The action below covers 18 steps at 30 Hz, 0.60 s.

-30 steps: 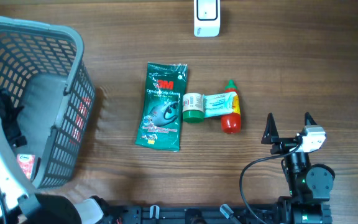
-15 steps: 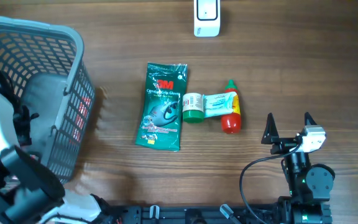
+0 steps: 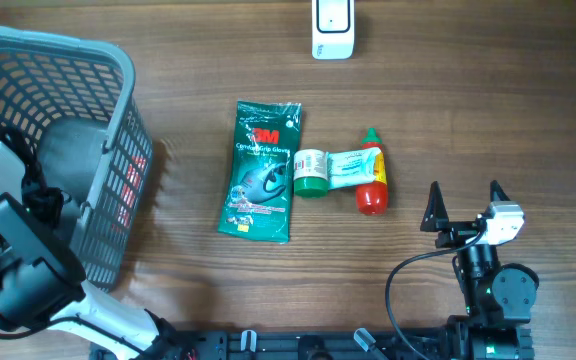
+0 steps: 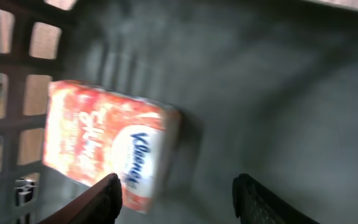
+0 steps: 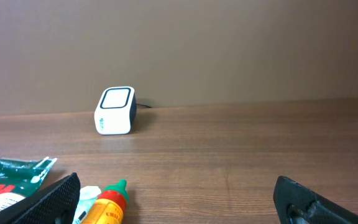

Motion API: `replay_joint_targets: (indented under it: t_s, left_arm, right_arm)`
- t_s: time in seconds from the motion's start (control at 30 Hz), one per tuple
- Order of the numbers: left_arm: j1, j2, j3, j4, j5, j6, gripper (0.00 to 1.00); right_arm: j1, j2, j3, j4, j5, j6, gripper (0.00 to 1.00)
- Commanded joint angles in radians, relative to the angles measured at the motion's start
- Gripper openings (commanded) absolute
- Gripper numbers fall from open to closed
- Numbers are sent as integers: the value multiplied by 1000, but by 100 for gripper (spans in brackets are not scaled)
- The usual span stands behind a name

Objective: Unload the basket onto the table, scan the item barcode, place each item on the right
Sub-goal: 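Move the left gripper back into the basket toward the tissue pack, then grasp the red Kleenex tissue pack with the left gripper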

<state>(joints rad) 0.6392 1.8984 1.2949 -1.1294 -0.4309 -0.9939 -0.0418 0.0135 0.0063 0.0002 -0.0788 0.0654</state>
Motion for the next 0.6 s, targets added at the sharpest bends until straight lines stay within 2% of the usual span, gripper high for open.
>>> replay_joint_targets:
  t_s: [0.0,0.17,0.4,0.5,0.57]
  left_arm:
    - [42,13,-9,-16,-47,27,61]
    - [77,13,-16,-1,-54,48,61]
    - [83,13,-103,109,-33,48,61]
    - [83,13,-138,128,-34,48,45]
    - [84,13,-140,125,-39,48,23]
  right_arm:
    - [-1,-6,-1,5,-13,-13,100]
    - [-1,-6,-1,5,-12,-13,100]
    - [-1,-6,-1,5,-12,-13,100]
    - [-1,-6,-1,5,-12,-13,100]
    - [-1,-6,-1,5,-12,-13,100]
